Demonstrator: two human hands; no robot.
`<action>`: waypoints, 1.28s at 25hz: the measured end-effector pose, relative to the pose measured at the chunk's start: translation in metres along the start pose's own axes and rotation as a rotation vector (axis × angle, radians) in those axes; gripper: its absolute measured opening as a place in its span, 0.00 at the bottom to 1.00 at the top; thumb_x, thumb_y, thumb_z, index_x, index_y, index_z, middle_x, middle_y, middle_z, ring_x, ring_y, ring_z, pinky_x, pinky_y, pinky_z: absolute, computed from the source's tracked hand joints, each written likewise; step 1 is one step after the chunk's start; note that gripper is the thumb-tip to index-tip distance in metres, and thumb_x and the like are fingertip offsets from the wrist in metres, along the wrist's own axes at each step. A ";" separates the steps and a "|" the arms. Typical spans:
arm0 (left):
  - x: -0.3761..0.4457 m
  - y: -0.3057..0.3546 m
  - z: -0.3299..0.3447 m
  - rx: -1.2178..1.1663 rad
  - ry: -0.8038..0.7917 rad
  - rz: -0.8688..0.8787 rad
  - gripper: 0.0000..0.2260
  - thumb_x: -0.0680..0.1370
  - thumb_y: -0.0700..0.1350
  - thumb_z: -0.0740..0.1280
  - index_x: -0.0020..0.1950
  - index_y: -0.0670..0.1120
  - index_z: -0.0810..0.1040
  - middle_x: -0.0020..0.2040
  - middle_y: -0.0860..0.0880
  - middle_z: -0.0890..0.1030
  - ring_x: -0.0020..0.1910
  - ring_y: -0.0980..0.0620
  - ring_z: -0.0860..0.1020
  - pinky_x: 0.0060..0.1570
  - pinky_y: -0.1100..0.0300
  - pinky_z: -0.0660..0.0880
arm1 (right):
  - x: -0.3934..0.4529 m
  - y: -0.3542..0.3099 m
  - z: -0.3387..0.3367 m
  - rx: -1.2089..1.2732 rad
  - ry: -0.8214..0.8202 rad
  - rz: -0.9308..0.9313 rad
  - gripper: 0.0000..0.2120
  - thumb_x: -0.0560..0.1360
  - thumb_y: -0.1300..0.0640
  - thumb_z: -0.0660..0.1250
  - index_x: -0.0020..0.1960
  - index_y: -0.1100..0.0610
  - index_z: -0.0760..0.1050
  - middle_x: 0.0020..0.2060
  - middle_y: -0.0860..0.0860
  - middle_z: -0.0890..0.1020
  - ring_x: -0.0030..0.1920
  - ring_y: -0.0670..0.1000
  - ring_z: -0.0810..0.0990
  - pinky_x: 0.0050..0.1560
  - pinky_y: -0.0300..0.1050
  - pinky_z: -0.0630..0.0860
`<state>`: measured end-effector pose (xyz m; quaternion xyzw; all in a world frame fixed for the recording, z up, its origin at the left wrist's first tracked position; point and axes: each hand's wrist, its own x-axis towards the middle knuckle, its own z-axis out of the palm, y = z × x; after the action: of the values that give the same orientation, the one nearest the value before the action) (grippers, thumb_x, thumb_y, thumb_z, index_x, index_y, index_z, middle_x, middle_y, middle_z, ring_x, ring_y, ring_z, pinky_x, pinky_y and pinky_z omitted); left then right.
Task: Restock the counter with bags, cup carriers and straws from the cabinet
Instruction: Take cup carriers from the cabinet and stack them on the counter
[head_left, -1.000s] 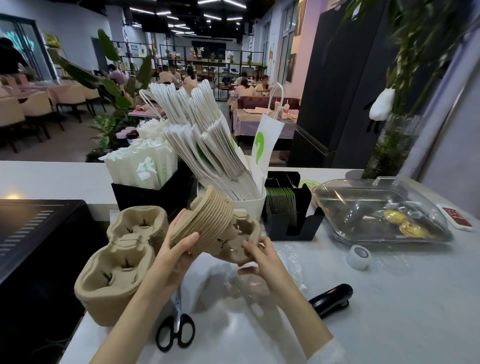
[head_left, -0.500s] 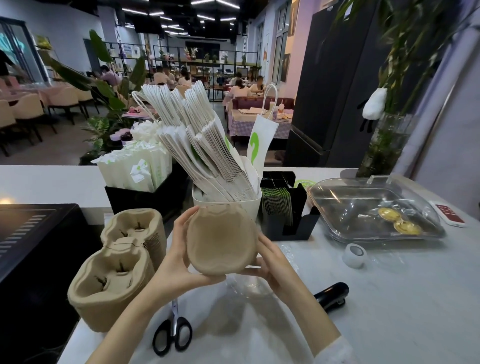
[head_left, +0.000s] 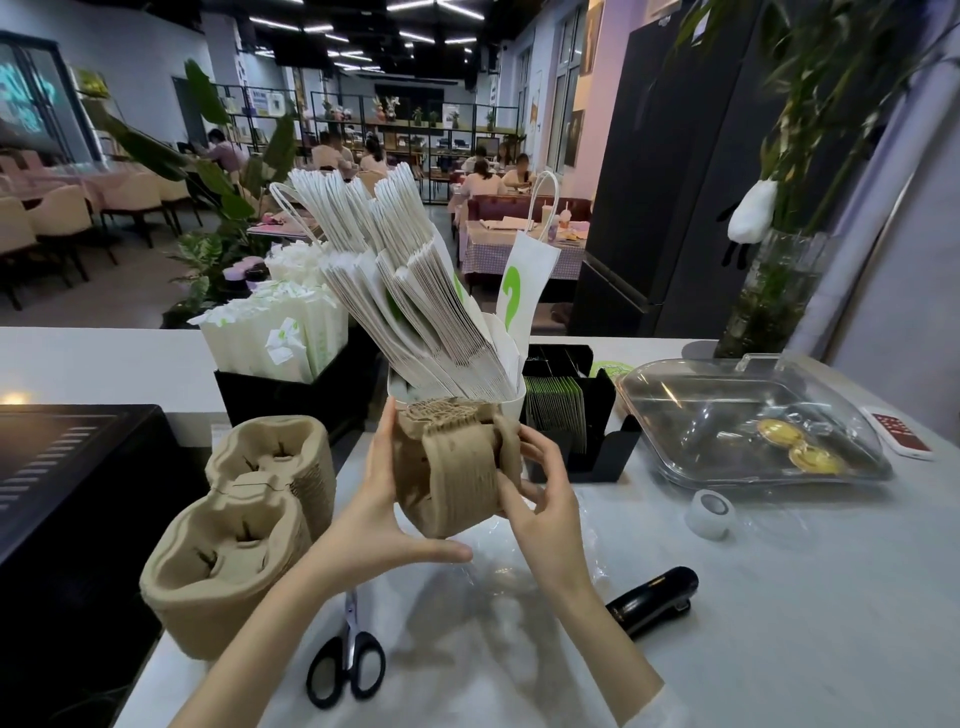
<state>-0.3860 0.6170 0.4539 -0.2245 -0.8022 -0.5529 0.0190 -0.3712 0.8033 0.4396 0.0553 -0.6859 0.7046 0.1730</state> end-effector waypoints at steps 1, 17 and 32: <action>0.000 0.002 0.000 -0.046 0.007 -0.022 0.64 0.55 0.59 0.82 0.75 0.64 0.37 0.75 0.63 0.58 0.70 0.68 0.64 0.67 0.60 0.69 | -0.001 0.000 0.000 -0.038 0.003 -0.026 0.22 0.75 0.61 0.69 0.64 0.43 0.72 0.58 0.42 0.78 0.57 0.51 0.81 0.49 0.52 0.82; -0.009 0.000 -0.010 -0.399 -0.028 0.002 0.50 0.61 0.45 0.81 0.76 0.57 0.56 0.70 0.48 0.72 0.68 0.43 0.72 0.62 0.47 0.72 | 0.017 -0.020 -0.026 -0.006 -0.307 0.025 0.22 0.68 0.51 0.73 0.62 0.48 0.75 0.49 0.45 0.77 0.39 0.47 0.79 0.36 0.45 0.80; 0.001 0.001 -0.001 -0.396 0.024 -0.016 0.49 0.61 0.48 0.80 0.75 0.62 0.57 0.69 0.52 0.73 0.67 0.47 0.73 0.60 0.51 0.75 | 0.038 -0.024 -0.024 -0.177 -0.453 0.044 0.25 0.74 0.56 0.72 0.68 0.46 0.69 0.57 0.48 0.82 0.55 0.52 0.81 0.57 0.48 0.78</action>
<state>-0.3867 0.6164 0.4554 -0.2109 -0.6794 -0.7025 -0.0206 -0.3948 0.8329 0.4734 0.1817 -0.7673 0.6150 0.0036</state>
